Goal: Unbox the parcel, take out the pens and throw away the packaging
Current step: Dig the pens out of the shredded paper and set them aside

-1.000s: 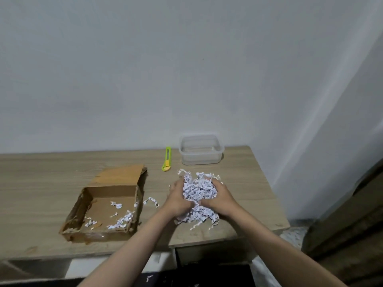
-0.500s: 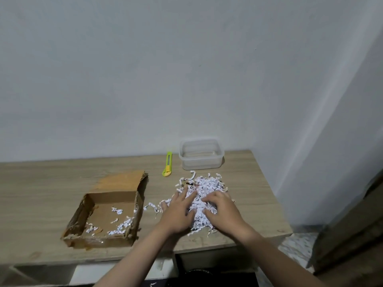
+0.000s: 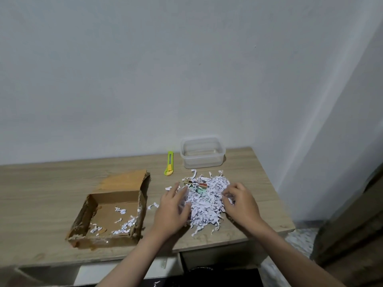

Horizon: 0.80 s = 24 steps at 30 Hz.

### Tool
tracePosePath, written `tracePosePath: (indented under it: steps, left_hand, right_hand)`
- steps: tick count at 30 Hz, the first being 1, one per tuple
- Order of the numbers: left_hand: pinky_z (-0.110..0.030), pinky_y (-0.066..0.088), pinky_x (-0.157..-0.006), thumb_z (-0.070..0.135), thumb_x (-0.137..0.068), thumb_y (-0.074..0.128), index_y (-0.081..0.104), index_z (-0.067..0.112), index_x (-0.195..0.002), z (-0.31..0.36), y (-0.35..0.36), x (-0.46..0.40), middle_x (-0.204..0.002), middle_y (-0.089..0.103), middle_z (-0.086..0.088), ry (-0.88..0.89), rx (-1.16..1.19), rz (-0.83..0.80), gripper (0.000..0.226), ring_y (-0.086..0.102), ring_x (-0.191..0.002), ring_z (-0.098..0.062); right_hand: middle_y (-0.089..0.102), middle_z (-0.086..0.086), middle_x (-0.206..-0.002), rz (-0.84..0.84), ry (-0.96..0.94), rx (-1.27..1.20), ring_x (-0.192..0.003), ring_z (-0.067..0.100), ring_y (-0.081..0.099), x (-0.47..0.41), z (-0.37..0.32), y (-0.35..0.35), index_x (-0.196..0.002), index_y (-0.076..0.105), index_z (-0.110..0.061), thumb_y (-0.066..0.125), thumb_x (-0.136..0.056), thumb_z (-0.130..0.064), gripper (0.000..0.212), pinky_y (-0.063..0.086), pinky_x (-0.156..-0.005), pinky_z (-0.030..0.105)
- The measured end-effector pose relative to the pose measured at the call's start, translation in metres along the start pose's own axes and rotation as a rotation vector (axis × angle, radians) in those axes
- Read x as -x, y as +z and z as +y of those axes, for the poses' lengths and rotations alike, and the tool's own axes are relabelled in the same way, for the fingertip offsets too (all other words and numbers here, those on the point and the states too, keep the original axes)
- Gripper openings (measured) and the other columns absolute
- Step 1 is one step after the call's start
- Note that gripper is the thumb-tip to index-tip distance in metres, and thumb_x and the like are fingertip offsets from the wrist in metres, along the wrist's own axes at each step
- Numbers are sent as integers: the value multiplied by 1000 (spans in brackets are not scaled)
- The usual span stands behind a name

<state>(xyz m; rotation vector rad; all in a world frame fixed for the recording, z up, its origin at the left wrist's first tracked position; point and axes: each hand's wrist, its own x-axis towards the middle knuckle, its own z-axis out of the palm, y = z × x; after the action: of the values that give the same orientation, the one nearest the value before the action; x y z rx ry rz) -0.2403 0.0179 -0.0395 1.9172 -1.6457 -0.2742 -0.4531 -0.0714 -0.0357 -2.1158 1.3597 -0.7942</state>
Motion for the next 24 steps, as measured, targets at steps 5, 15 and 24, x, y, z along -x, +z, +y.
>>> tracePosePath:
  steps: [5, 15, 24]
  left_hand:
    - [-37, 44, -98, 23, -86, 55, 59, 13, -122, 11, 3, -1, -130, 53, -5, 57, 99, 212, 37, 46, -119, -17]
    - [-54, 3, -114, 47, -95, 33, 21, 40, -146, 1, 30, 10, -157, 14, 12, -71, -77, -133, 52, 10, -145, -12]
    - [-52, 7, -113, 55, -91, 22, 21, 40, -146, -13, 42, 21, -154, 10, 18, -28, -85, -18, 56, 6, -143, -5]
  right_hand:
    - [67, -4, -107, 45, -71, 69, -106, 20, 54, -16, -16, 2, -100, 71, -22, 58, -86, -19, 20, 40, -93, 35]
    - [66, -3, -112, -206, 27, 131, -113, 23, 52, -23, 16, 11, -106, 70, -25, 56, -88, -28, 23, 42, -96, 36]
    - [63, -6, -104, -70, 111, 135, -104, 17, 51, -25, 12, -11, -93, 69, -29, 58, -84, -37, 17, 41, -95, 40]
